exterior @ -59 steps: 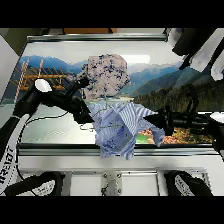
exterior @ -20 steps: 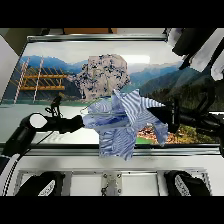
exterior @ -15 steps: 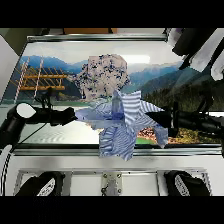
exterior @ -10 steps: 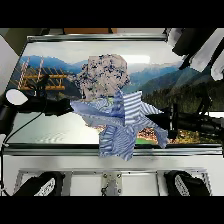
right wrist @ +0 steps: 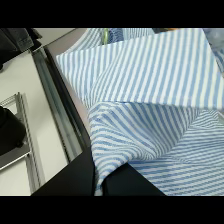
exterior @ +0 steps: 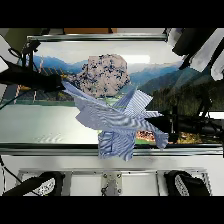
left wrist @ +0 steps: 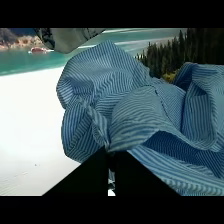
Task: Fold the clothes and pants, and hang the long-sleeved shirts on hangers.
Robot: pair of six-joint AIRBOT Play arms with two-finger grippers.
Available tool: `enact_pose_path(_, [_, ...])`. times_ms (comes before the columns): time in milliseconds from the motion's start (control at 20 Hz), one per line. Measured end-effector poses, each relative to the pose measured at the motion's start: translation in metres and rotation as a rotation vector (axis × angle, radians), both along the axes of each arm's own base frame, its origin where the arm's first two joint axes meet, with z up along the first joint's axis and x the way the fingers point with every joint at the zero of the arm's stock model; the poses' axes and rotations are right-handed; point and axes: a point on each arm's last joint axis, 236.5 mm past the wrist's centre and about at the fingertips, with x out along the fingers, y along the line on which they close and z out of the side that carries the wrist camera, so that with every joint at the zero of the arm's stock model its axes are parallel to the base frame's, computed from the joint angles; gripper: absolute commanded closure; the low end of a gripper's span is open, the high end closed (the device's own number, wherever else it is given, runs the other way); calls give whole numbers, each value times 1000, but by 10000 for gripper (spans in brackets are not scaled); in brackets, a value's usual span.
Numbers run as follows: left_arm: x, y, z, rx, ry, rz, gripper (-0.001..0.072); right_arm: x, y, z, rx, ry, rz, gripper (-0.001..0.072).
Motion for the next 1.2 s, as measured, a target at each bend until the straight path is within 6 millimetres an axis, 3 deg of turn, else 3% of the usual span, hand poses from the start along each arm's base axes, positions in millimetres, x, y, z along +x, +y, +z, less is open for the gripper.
enact_pose_path(250, [18, -14, 24, 41, -31, -71, 696, -18, 8, 25, 70, -28, 42, 707])
enact_pose_path(550, [23, -43, 25, 57, -10, -166, 683, -27, 12, 66, 218, -82, 66, 707])
enact_pose_path(650, [23, -55, 23, 60, -8, -194, 208, -30, 13, 76, 260, -93, 75, 706])
enact_pose_path(700, [24, -58, 21, 65, -9, -202, 191, -32, 13, 82, 284, -100, 83, 707])
enact_pose_path(1050, [26, -103, 53, -173, -74, -263, 192, -25, 9, 97, 343, -118, 47, 704])
enact_pose_path(1100, [27, -104, 58, -207, -80, -260, 243, -23, 9, 98, 346, -119, 38, 703])
enact_pose_path(1200, [30, -98, 67, -242, -98, -240, 430, -21, 8, 99, 351, -121, 29, 702])
